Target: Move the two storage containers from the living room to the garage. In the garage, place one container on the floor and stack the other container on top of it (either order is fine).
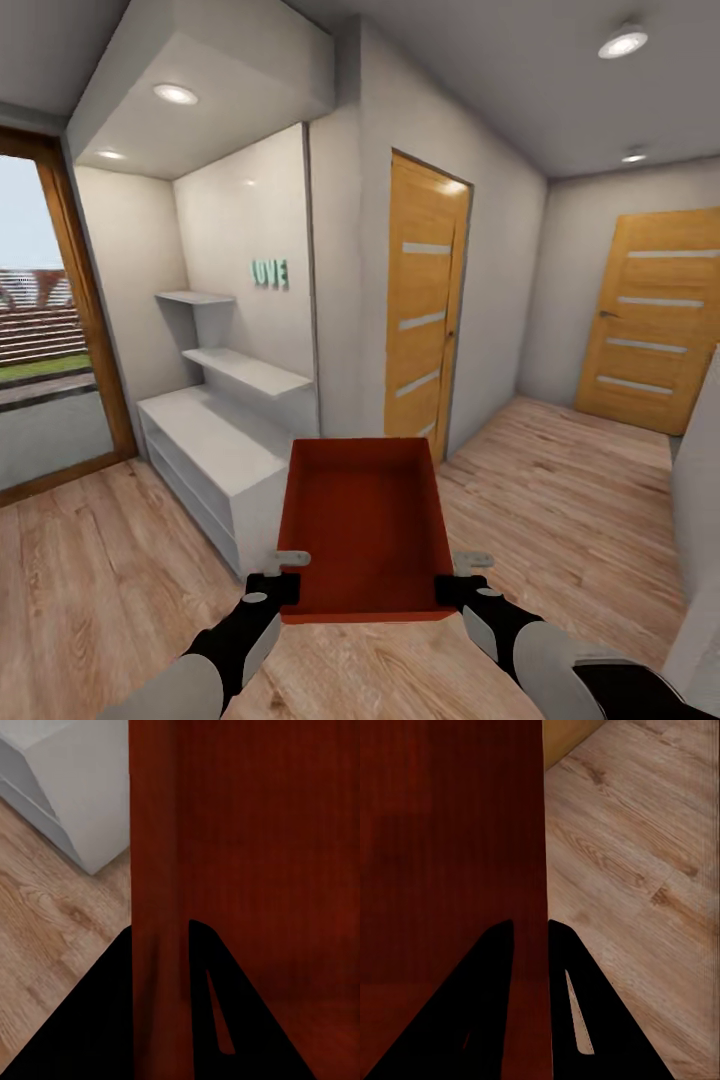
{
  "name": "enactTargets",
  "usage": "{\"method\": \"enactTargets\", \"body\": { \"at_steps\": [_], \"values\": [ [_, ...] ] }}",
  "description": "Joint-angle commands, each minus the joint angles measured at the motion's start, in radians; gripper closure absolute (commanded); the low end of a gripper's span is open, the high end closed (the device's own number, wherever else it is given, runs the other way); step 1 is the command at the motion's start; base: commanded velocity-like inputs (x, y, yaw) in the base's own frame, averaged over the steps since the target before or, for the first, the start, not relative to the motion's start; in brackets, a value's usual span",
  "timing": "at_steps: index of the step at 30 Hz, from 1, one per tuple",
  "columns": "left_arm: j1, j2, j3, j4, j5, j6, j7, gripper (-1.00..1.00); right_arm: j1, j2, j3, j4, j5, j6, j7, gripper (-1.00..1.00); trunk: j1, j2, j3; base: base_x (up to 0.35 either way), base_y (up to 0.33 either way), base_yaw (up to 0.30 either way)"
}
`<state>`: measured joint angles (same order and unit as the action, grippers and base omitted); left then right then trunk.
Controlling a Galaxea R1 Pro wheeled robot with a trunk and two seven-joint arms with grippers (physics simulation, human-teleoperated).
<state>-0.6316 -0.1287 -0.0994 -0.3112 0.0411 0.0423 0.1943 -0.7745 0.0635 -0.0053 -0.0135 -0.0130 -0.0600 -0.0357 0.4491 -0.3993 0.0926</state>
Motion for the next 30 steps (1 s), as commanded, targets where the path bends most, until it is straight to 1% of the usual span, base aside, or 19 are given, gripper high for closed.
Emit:
{"method": "enactTargets", "body": {
  "at_steps": [1,17,30],
  "values": [
    [0.000,0.001,0.010,-0.005,-0.014,0.005,0.071,1.00,0.000,0.001,-0.025,0.004,0.000,-0.003,0.001,1.00,0.001,-0.001,0.000,0.322,0.000,-0.259],
    [0.000,0.003,0.010,-0.005,-0.014,0.005,0.071,1.00,0.000,0.001,-0.026,0.003,-0.001,-0.003,0.002,1.00,0.001,-0.001,0.008,0.322,0.000,-0.259],
    [0.000,0.002,0.010,-0.005,-0.014,0.005,0.071,1.00,0.000,0.001,-0.027,0.003,-0.001,-0.003,0.002,1.00,0.001,-0.001,0.008,0.322,0.000,-0.021]
  ]
}}
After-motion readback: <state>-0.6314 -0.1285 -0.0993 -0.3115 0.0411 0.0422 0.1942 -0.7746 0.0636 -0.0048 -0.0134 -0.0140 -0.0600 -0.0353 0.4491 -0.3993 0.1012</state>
